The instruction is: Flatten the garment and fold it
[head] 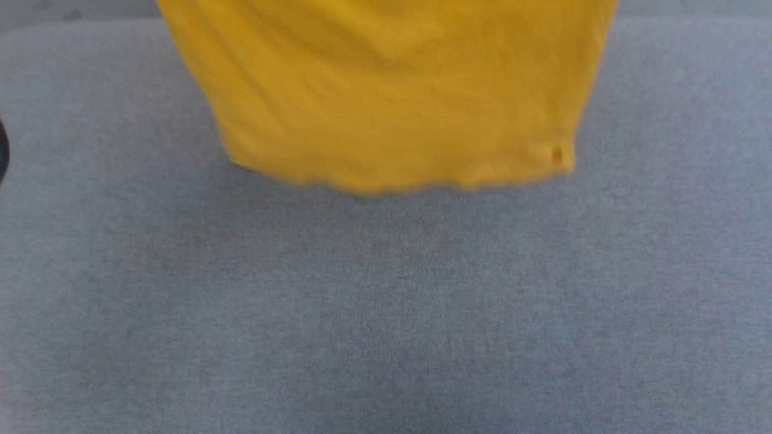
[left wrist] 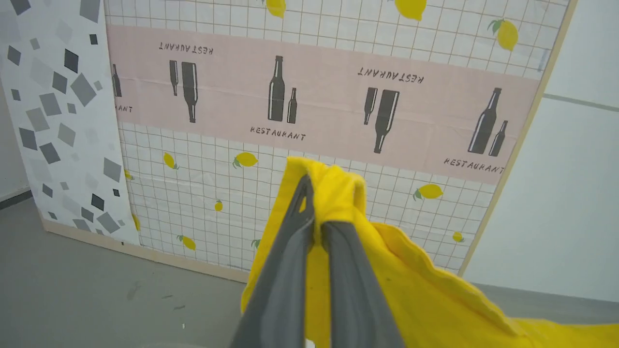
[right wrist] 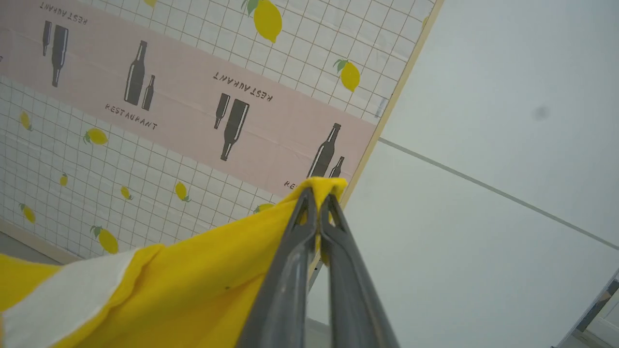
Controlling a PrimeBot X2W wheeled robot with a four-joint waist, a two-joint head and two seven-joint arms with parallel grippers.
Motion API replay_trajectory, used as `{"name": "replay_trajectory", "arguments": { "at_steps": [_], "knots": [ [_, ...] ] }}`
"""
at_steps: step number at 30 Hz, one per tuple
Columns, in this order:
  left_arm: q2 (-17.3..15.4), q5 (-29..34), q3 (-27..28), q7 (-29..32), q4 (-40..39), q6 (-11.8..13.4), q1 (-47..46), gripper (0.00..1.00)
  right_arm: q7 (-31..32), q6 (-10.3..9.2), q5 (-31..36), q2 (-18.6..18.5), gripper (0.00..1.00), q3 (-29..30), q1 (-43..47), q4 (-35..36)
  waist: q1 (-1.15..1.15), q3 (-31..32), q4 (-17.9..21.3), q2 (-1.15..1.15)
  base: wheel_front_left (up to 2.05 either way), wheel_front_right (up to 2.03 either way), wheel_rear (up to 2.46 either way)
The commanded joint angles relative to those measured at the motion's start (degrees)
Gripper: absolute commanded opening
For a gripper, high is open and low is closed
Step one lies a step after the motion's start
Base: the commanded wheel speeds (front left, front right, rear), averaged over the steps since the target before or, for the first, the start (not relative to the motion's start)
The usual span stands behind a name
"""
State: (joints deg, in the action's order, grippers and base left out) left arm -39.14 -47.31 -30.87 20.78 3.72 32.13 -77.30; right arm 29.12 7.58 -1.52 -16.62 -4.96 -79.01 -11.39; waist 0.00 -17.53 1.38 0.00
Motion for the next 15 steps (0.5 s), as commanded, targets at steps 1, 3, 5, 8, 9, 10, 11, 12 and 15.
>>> {"name": "replay_trajectory", "arguments": {
  "at_steps": [1, 3, 5, 8, 9, 10, 11, 12, 15],
  "knots": [
    [1.4, 1.2, -0.2, -1.2, 1.6, 0.2, -2.9, 0.0, -1.1, -0.09, 1.2, 0.6, 0.0, -0.7, -2.7, -1.7, 0.0, -7.3, 0.4, 0.0, 0.0, 0.0, 0.0],
    [3.7, 2.0, -0.1, -2.9, 4.2, 0.0, -6.3, 0.0, -2.5, -0.09, 2.8, 1.0, 0.0, -1.5, -6.7, -4.3, 0.0, -9.4, 0.2, 0.0, 0.0, 0.0, 0.0],
    [5.7, 2.9, 0.1, -4.8, 6.4, -0.1, -9.5, 0.0, -4.1, -0.09, 4.4, 1.4, 0.0, -2.2, -10.7, -7.1, 0.0, -11.3, -0.1, 0.0, 0.0, 0.0, 0.0],
    [8.5, 3.4, 1.3, -8.9, 9.8, -0.6, -13.9, 0.0, -6.4, -0.09, 6.8, 1.5, 0.0, -3.0, -16.3, -10.7, 0.0, -14.3, -0.7, 0.0, 0.0, 0.0, 0.0],
    [9.1, 3.6, 1.6, -10.2, 10.6, -1.1, -14.7, 0.0, -7.0, -0.09, 7.2, 1.6, 0.0, -3.0, -17.5, -11.7, 0.0, -14.9, -0.8, 0.0, 0.0, 0.0, 0.0],
    [9.7, 3.6, 2.1, -11.6, 11.6, -1.5, -15.7, 0.0, -7.5, -0.09, 7.7, 1.5, 0.0, -2.9, -19.0, -12.7, 0.0, -16.0, -1.0, 0.0, 0.0, 0.0, 0.0],
    [10.1, 3.5, 2.6, -12.8, 12.4, -1.8, -16.2, 0.0, -8.1, -0.09, 8.1, 1.5, 0.0, -2.9, -20.0, -13.5, 0.0, -16.7, -1.2, 0.0, 0.0, 0.0, 0.0],
    [10.5, 3.6, 2.9, -14.2, 13.1, -2.3, -16.6, 0.0, -8.8, -0.09, 8.5, 1.3, 0.0, -2.7, -21.0, -14.4, 0.0, -17.8, -1.4, 0.0, 0.0, 0.0, 0.0],
    [11.6, 2.9, 4.3, -18.5, 14.3, -3.7, -16.1, 0.0, -10.9, -0.09, 9.7, 0.6, 0.0, -2.3, -22.1, -16.6, 0.0, -20.2, -1.8, 0.0, 0.0, 0.0, 0.0]
  ]
}}
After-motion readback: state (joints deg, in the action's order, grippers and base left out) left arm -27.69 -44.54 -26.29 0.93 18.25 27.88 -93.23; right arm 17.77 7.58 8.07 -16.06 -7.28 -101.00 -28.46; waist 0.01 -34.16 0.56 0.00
